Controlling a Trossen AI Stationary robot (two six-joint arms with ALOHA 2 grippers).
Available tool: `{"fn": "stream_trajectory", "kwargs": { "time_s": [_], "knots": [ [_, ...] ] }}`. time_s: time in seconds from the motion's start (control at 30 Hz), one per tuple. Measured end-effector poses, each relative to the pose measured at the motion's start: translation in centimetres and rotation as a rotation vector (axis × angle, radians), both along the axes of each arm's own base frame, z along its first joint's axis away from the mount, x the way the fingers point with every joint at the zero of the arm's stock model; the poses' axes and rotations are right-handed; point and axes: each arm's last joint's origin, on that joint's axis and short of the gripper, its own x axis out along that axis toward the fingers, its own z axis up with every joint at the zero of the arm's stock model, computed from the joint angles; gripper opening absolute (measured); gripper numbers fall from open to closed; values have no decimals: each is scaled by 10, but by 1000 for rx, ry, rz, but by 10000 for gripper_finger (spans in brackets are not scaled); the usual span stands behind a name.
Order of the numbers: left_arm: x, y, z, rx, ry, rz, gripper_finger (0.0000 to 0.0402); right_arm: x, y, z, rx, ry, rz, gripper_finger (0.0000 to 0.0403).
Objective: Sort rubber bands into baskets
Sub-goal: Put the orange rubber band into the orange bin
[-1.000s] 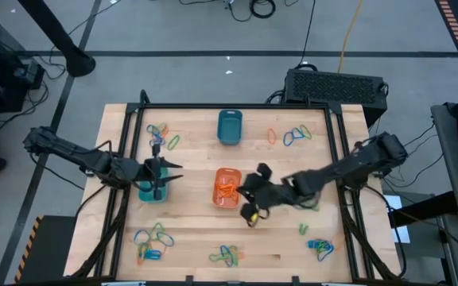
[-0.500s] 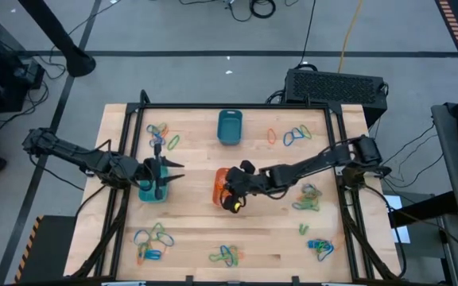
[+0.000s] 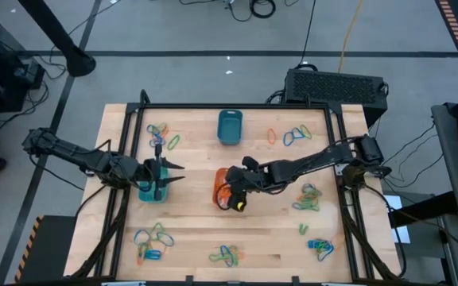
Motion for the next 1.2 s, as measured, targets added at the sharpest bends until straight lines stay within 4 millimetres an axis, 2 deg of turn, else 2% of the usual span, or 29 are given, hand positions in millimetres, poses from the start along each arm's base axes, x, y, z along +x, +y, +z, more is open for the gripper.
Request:
{"fn": "stream_trajectory", "kwargs": {
  "time_s": [0.17,0.37,0.77,0.87,1.07,1.2],
  "knots": [
    [2,-1,1,-18,-15,-26,144,-16,-14,30,-35,-11,10,133],
    [11,-7,2,-52,-37,-137,144,-35,-51,39,-122,96,-154,116],
    [21,-11,-6,-24,-1,-148,144,-53,-139,26,-15,235,-357,112],
    [21,-11,-6,-25,-1,-148,144,-63,-155,15,23,284,-399,112],
    [21,-11,-6,-30,1,-147,144,-82,-189,-15,87,272,-511,112],
    [21,-11,-6,-32,2,-146,144,-90,-198,-29,105,248,-547,112]
  ]
}}
